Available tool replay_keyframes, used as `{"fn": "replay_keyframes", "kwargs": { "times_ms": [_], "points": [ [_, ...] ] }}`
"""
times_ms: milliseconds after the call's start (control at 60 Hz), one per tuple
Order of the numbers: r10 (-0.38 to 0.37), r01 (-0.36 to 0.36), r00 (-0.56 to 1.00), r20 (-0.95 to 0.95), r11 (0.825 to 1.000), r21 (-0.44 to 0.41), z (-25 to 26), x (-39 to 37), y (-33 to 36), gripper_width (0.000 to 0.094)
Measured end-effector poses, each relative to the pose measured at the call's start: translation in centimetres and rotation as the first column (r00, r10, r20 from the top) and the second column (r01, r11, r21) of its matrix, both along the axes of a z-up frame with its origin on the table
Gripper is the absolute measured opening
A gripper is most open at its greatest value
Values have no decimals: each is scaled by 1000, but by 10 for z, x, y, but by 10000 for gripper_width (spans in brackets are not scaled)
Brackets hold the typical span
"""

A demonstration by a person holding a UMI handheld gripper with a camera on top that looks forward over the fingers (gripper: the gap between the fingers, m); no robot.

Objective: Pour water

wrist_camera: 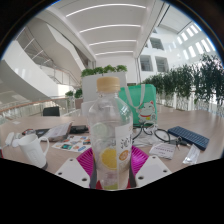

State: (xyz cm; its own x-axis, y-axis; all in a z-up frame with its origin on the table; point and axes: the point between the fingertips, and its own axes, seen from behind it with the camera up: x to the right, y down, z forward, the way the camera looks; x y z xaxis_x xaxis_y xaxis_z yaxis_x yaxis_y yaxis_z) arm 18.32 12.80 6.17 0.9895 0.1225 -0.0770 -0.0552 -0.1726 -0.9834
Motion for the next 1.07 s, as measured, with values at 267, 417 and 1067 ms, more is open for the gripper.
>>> {"fn": "replay_keyframes", "kwargs": {
  "times_ms": [267, 417, 1067],
  "points": [
    [3, 0, 1000, 29, 997, -80, 9, -12, -4, 562],
    [26, -23, 1000, 11, 980, -198, 14, -17, -53, 830],
    [-144, 165, 983, 113, 965, -206, 183, -95, -344, 824]
  ]
}}
